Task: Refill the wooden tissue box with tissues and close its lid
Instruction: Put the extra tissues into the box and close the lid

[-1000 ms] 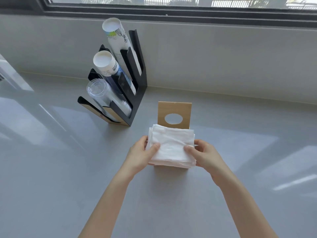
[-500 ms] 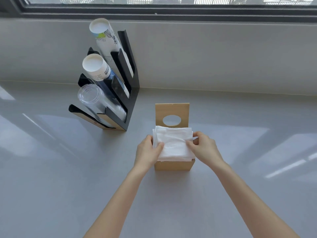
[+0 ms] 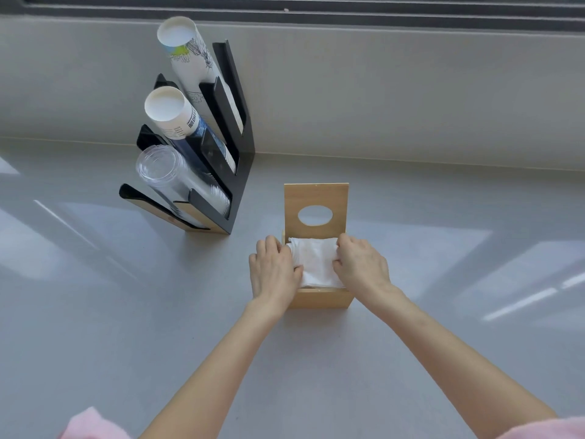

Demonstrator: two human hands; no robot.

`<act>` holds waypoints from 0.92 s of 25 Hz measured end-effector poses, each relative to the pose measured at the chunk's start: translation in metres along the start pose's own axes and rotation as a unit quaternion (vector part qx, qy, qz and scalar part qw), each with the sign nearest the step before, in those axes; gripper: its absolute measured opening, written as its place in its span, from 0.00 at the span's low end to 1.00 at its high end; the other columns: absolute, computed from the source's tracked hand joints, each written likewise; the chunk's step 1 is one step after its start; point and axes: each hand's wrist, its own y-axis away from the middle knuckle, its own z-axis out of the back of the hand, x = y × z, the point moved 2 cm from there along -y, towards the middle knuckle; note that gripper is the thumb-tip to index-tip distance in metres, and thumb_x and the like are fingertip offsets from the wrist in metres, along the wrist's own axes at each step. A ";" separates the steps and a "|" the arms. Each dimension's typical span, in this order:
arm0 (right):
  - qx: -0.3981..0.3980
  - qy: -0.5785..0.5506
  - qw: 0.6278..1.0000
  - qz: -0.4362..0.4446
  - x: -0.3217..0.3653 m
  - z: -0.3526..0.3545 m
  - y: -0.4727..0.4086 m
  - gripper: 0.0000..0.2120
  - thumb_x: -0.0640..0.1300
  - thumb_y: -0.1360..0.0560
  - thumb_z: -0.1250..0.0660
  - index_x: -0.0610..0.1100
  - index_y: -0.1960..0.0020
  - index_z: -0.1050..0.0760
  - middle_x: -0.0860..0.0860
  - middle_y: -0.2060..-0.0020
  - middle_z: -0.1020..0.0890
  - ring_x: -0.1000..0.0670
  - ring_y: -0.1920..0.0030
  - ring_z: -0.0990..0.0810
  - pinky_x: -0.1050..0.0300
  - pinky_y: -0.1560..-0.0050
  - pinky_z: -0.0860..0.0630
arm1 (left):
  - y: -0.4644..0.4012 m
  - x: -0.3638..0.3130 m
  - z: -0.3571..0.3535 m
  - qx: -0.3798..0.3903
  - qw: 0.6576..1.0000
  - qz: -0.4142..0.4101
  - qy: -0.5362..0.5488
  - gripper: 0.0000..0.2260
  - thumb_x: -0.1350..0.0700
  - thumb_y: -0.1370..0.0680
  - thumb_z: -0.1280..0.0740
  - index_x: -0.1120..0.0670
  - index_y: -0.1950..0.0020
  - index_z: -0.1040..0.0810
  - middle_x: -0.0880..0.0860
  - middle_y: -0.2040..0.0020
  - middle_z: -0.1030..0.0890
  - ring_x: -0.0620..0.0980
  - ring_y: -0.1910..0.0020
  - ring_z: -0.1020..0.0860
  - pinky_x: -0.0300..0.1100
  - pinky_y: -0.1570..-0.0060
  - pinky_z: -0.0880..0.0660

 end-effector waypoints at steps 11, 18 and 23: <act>0.065 0.148 0.985 0.058 0.006 -0.016 -0.005 0.15 0.31 0.27 0.40 0.40 0.42 0.27 0.46 0.44 0.20 0.44 0.41 0.27 0.58 0.62 0.37 | -0.011 -0.004 -0.017 0.099 0.994 -0.015 -0.050 0.14 0.53 0.24 0.38 0.59 0.43 0.22 0.57 0.31 0.36 0.56 0.29 0.44 0.47 0.35 0.40; 0.044 0.088 0.993 0.069 0.001 0.002 0.006 0.11 0.39 0.23 0.43 0.39 0.41 0.31 0.44 0.42 0.26 0.43 0.42 0.28 0.53 0.57 0.35 | -0.006 -0.003 0.016 0.038 0.995 -0.046 -0.077 0.14 0.53 0.21 0.42 0.58 0.40 0.28 0.57 0.35 0.31 0.56 0.35 0.34 0.46 0.41 0.36; 0.083 0.162 0.971 0.156 -0.002 -0.001 0.014 0.12 0.39 0.22 0.46 0.41 0.43 0.28 0.46 0.43 0.24 0.45 0.40 0.28 0.52 0.44 0.38 | -0.014 -0.012 0.013 0.115 0.972 -0.192 -0.071 0.14 0.57 0.21 0.44 0.58 0.41 0.24 0.55 0.41 0.23 0.55 0.41 0.27 0.44 0.39 0.37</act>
